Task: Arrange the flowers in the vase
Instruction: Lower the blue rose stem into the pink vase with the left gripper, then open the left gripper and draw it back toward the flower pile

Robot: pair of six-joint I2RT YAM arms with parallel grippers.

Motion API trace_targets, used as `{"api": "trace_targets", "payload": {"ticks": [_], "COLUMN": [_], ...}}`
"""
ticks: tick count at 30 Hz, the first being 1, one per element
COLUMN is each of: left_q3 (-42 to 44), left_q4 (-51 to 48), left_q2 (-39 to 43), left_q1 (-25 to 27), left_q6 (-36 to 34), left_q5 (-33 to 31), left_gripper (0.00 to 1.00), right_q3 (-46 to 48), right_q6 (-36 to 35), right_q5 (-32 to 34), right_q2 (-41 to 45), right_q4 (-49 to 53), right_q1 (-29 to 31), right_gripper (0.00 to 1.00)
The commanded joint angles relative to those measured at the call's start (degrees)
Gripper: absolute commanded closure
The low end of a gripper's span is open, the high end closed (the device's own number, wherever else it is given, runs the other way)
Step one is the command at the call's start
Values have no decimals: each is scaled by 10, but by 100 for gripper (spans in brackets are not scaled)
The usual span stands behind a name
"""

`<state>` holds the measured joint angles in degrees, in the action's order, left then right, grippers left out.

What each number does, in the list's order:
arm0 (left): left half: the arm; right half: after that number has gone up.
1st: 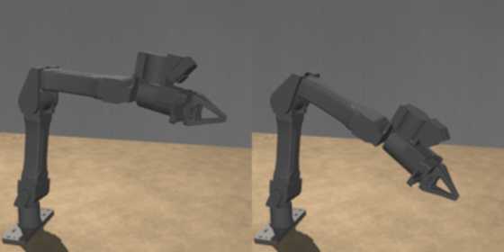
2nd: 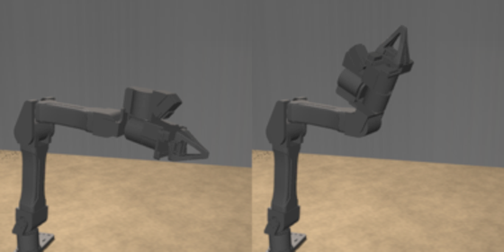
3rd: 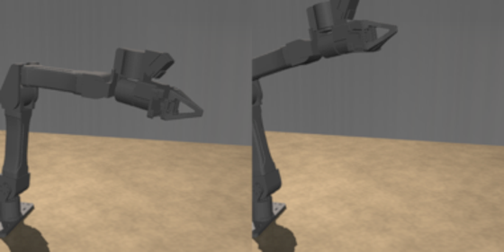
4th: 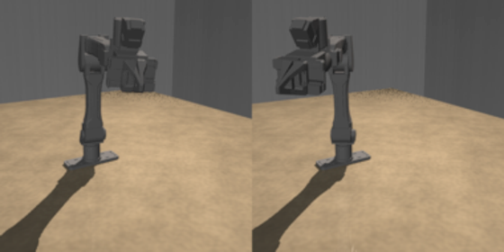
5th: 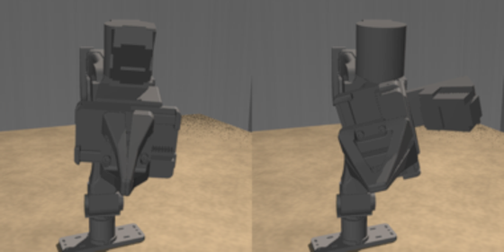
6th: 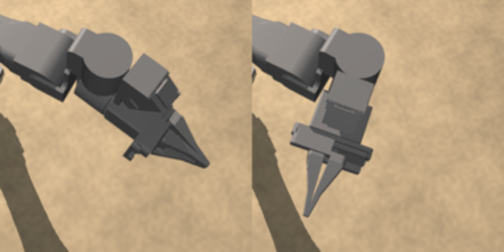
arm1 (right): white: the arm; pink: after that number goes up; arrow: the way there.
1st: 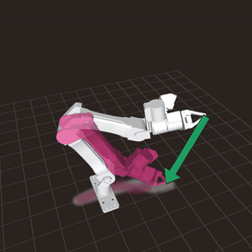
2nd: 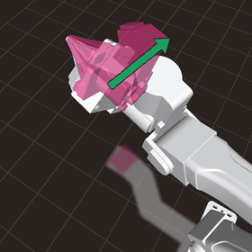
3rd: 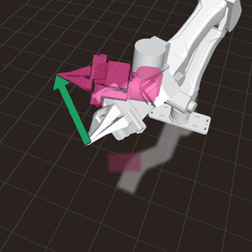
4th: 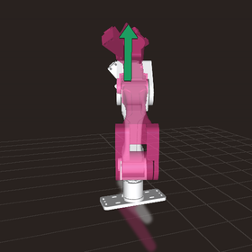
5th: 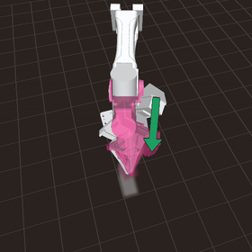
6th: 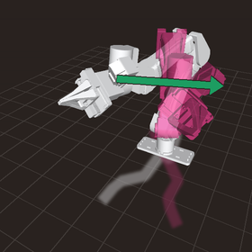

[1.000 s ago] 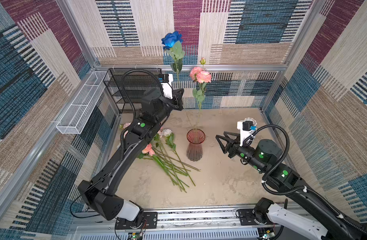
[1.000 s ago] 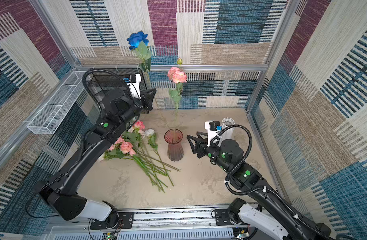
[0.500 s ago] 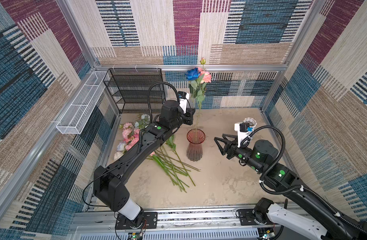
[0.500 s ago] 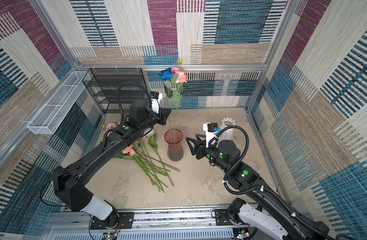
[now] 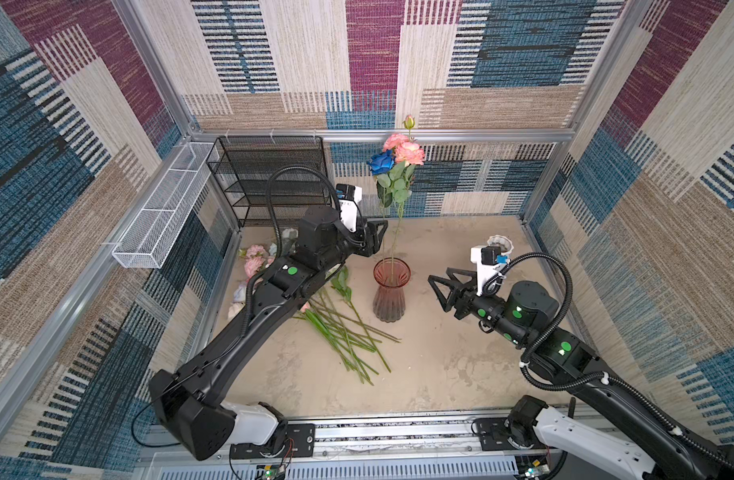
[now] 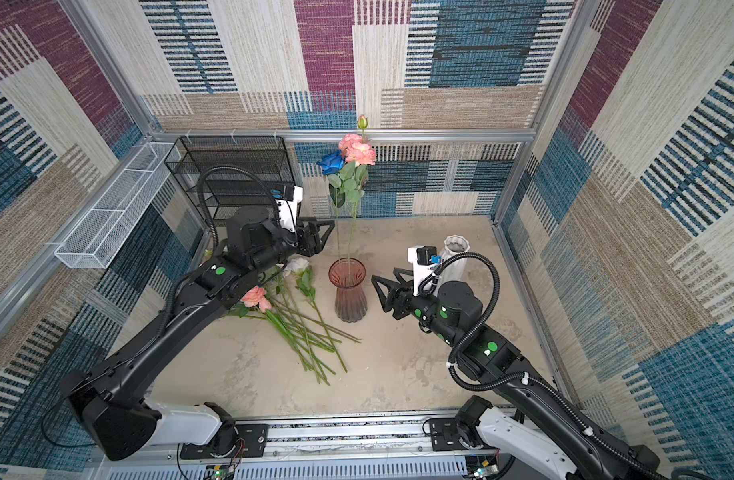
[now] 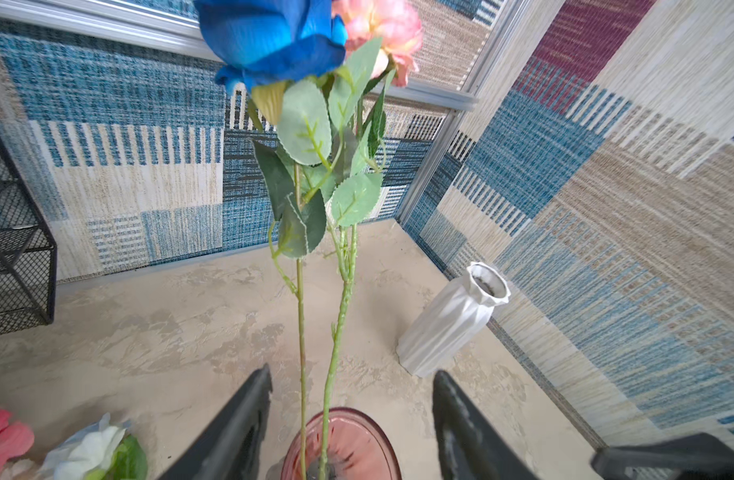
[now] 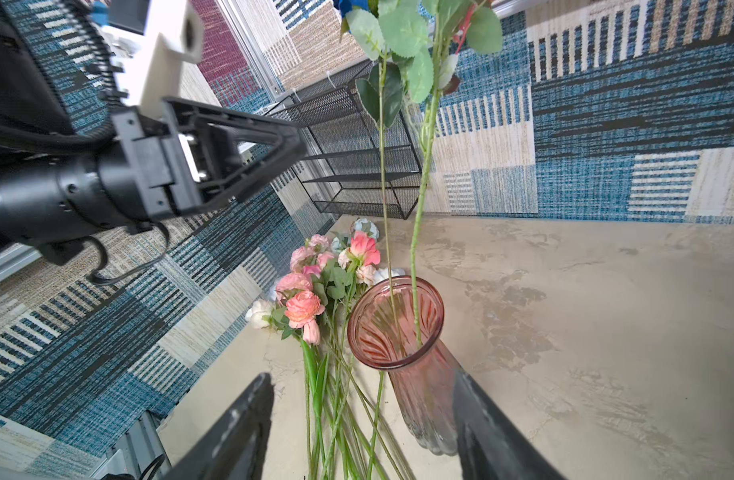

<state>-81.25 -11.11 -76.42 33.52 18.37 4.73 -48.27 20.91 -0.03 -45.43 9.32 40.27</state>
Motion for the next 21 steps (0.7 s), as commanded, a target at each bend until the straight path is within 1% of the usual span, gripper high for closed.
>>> {"api": "trace_targets", "payload": {"ticks": [1, 5, 7, 9, 11, 12, 15, 16, 19, 21], "left_q3": [45, 126, 172, 218, 267, 296, 374, 397, 441, 458], "left_q4": [6, -8, -32, -53, -64, -64, -46, -33, -4, 10], "left_q2": [50, 120, 153, 179, 199, 205, 202, 196, 175, 157], "left_q1": [0, -1, -6, -22, -51, -74, -138, -151, -163, -166], "left_q6": [45, 81, 110, 143, 179, 199, 257, 271, 294, 305], "left_q5": [-22, -54, -69, -69, -47, -23, 53, 67, 81, 81], "left_gripper": [31, 28, 30, 33, 35, 37, 46, 48, 51, 55], "right_q3": [6, 18, 25, 30, 35, 38, 43, 45, 46, 47], "right_q6": [9, 13, 14, 14, 16, 16, 18, 18, 18, 19], "right_q5": [-2, -11, -12, -12, -12, -12, -13, -14, -14, -14], "right_q2": [2, 3, 5, 6, 8, 8, 8, 7, 4, 3], "right_q4": [-12, -13, -12, -13, -13, -15, -20, -20, -21, -21], "right_q1": [0, 0, 0, -1, 0, 0, 0, 0, 0, -1], "right_gripper": [30, 32, 32, 33, 33, 33, 33, 34, 34, 34]}}
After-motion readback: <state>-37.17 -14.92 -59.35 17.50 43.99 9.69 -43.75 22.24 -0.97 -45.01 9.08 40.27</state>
